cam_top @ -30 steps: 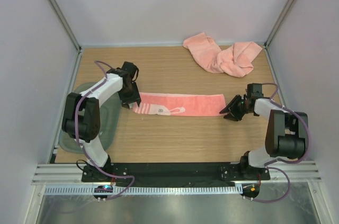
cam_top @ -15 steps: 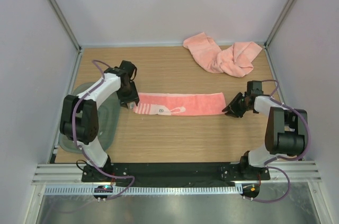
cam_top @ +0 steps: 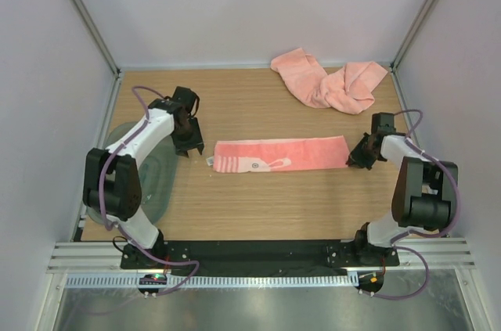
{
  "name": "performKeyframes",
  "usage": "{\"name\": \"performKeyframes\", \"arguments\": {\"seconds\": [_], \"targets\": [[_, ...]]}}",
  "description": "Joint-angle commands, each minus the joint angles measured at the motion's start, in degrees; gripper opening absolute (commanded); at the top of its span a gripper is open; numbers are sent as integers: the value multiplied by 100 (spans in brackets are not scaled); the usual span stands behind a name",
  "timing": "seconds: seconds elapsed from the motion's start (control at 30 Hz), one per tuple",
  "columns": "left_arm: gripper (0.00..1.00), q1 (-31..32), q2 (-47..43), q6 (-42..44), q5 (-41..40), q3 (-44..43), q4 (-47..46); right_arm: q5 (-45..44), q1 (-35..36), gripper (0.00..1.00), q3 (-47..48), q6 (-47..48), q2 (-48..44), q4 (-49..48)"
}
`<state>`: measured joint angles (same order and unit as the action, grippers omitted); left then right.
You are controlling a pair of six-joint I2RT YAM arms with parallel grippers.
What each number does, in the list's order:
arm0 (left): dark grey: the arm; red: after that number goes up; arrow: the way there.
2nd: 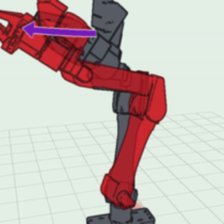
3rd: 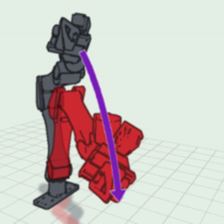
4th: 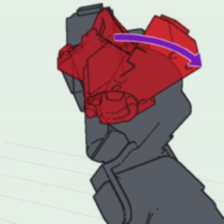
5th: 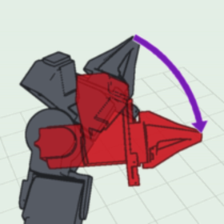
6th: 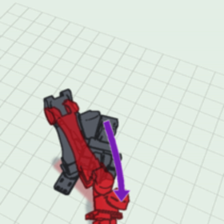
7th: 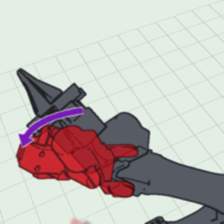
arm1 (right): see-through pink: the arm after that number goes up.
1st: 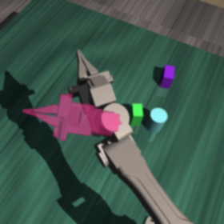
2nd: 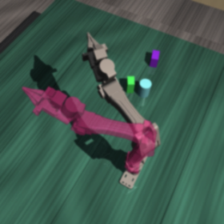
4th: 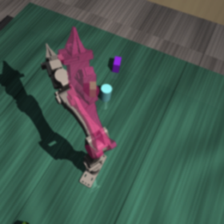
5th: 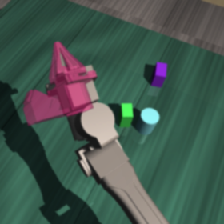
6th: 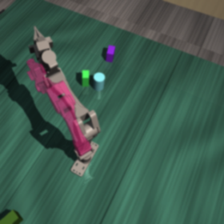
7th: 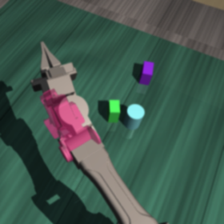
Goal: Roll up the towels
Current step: Fold the towel
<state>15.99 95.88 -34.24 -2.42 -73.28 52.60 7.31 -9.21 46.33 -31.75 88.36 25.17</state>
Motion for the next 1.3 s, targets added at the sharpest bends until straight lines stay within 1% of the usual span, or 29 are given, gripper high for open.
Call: {"name": "performKeyframes", "arguments": {"seconds": [0.0,0.03,0.1,0.13,0.23,0.27,0.3,0.33,0.4,0.47,0.5,0.6,0.63,0.77,0.9,1.07,1.27], "targets": [[45,-43,-455,180,206,-21,5,-1258,-318,1,394,371,-625,778],[45,-43,-499,207,406,-11,22,-1354,-327,1,464,397,-705,831],[45,-43,-639,277,417,59,84,-1442,-309,1,754,563,-924,1024],[45,-34,-684,304,417,102,101,-1643,-231,1,851,617,-995,1060],[44,-43,-894,400,277,304,93,-2056,401,1,1263,713,-1154,1261],[45,-43,-956,427,285,366,14,-2119,585,1,1578,757,-1111,1341],[45,-43,-1018,470,285,471,-73,-2224,1092,1,1738,758,-988,1507],[46,-52,-1157,532,285,629,-161,-2286,1297,1,1887,766,-935,1578],[46,-52,-1281,559,-12,805,-381,-2252,1902,1,2204,784,-803,1596],[46,-52,-1422,585,-302,990,-513,-2260,2273,1,2537,740,-689,1623],[47,-69,-1475,594,-251,1025,-566,-2339,2701,1,2670,723,-619,1684],[48,-87,-1668,690,-102,1043,-724,-2638,3310,1,3223,749,-259,1833],[48,-87,-1730,682,-127,1043,-760,-2664,3643,1,3364,749,-144,1877],[48,-201,-1941,480,-145,999,-830,-2849,4347,1,4067,723,496,2036],[47,-324,-2099,401,-259,1113,-865,-2876,4831,1,4402,609,832,2036],[45,-359,-1924,383,-172,1070,-743,-3025,5315,1,4920,556,1262,2159],[45,-430,-1976,383,-189,1078,-742,-3087,5711,1,5071,459,1597,2177]]}}
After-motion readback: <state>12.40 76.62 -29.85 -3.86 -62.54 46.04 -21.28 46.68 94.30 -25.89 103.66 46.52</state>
